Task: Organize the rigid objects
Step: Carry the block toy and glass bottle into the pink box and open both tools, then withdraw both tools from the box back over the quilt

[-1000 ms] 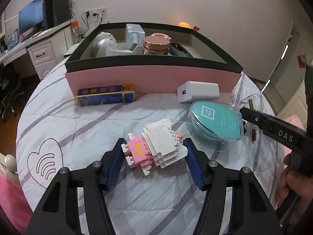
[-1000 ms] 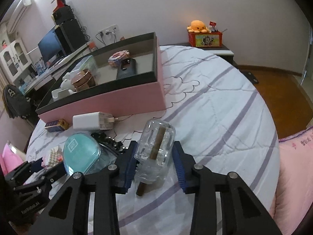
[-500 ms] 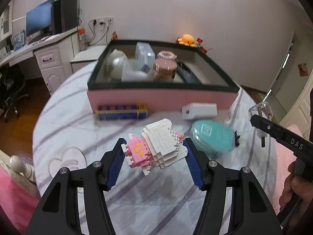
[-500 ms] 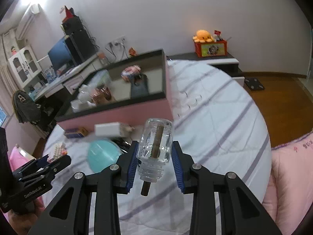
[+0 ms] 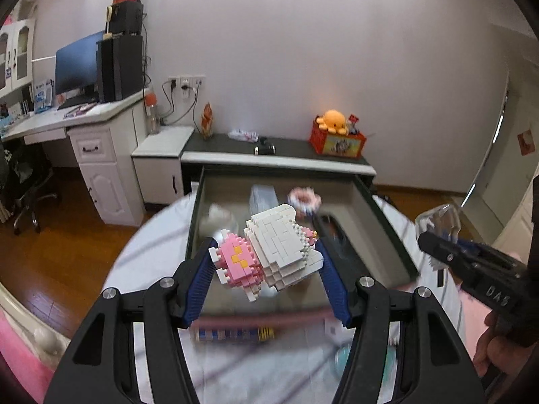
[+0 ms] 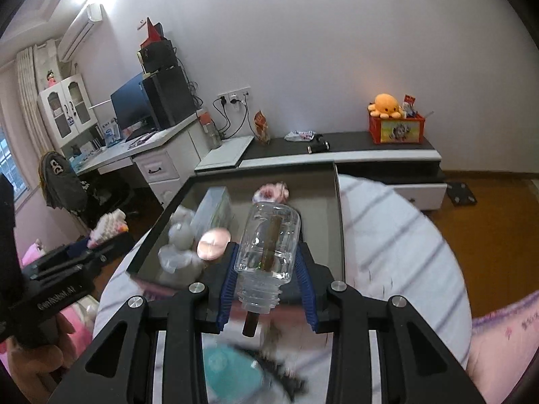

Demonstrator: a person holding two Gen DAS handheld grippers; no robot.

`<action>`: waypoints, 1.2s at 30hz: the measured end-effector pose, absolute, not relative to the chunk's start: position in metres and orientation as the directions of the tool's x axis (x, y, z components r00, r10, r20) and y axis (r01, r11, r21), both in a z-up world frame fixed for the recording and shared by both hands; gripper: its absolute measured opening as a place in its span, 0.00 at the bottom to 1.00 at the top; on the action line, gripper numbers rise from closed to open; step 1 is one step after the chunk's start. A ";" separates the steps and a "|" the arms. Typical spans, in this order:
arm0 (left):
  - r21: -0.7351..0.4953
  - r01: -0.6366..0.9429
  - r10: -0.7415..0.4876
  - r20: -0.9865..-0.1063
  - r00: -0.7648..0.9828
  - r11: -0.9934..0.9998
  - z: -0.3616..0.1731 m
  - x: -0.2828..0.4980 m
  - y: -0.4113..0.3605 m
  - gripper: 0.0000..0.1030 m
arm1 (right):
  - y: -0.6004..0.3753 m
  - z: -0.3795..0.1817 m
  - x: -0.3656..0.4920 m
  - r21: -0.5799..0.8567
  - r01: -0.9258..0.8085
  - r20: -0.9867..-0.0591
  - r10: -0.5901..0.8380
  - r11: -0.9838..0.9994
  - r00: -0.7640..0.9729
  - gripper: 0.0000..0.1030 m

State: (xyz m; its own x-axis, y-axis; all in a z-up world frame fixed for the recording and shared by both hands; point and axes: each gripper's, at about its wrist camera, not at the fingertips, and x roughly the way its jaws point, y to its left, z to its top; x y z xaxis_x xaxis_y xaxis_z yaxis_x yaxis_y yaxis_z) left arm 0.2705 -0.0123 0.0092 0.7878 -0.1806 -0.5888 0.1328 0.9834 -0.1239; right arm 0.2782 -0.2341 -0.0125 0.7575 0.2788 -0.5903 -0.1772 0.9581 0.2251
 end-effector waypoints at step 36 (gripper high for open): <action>-0.077 0.212 -0.207 -0.673 0.710 0.974 -0.030 0.378 -0.081 0.95 | -0.213 -0.072 0.399 0.120 -0.175 -0.740 0.205 0.977 0.641 0.78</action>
